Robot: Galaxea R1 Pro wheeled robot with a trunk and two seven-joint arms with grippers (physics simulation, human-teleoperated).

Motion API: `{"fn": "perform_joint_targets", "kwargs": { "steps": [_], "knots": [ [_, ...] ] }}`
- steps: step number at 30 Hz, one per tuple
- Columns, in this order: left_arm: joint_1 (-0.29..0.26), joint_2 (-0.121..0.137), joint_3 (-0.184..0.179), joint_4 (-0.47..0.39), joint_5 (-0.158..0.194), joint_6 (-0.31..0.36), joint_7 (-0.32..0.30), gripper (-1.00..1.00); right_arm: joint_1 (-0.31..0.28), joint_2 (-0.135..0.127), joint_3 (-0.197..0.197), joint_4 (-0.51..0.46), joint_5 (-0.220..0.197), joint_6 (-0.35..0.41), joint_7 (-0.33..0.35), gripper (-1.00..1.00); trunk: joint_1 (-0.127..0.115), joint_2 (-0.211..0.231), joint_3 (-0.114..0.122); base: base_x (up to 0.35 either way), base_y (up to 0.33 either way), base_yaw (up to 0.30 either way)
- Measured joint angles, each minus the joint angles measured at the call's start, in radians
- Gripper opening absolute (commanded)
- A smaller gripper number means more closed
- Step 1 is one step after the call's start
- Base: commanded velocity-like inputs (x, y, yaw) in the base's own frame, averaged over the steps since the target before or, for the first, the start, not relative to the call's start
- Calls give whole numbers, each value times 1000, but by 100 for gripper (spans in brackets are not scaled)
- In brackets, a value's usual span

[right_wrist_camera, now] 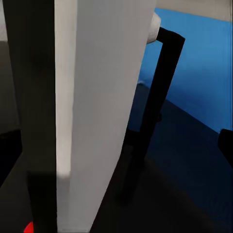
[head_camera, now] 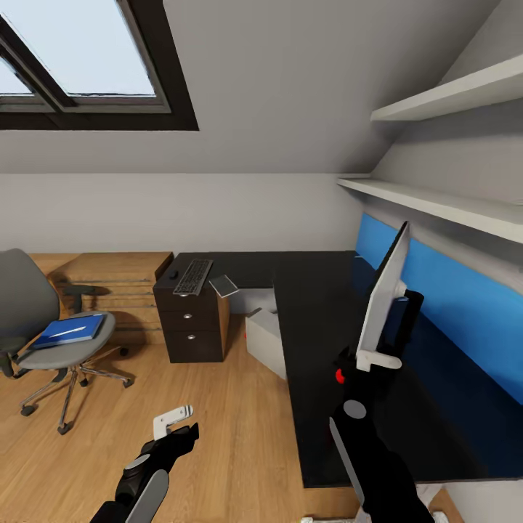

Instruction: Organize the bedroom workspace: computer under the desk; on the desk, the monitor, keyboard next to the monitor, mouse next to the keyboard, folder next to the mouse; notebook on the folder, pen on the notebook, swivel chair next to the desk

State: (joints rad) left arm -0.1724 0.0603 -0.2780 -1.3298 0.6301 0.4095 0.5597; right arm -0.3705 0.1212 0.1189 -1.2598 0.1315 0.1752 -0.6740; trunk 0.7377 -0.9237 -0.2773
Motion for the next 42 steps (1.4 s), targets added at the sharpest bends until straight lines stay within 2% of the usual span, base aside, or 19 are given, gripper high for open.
{"fn": "perform_joint_targets", "kwargs": {
  "steps": [17,30,42],
  "knots": [
    [0,2,4,-7,0,0,-2,100,0,0,1,7,-1,-12,0,100,0,0,0,-225,-118,0],
    [0,3,7,-9,1,0,-3,100,0,0,12,6,-2,-14,0,100,-1,0,0,57,-116,0],
    [0,1,6,-10,1,1,-3,100,0,0,15,4,-2,-15,1,100,-1,0,0,134,174,0]
  ]
}}
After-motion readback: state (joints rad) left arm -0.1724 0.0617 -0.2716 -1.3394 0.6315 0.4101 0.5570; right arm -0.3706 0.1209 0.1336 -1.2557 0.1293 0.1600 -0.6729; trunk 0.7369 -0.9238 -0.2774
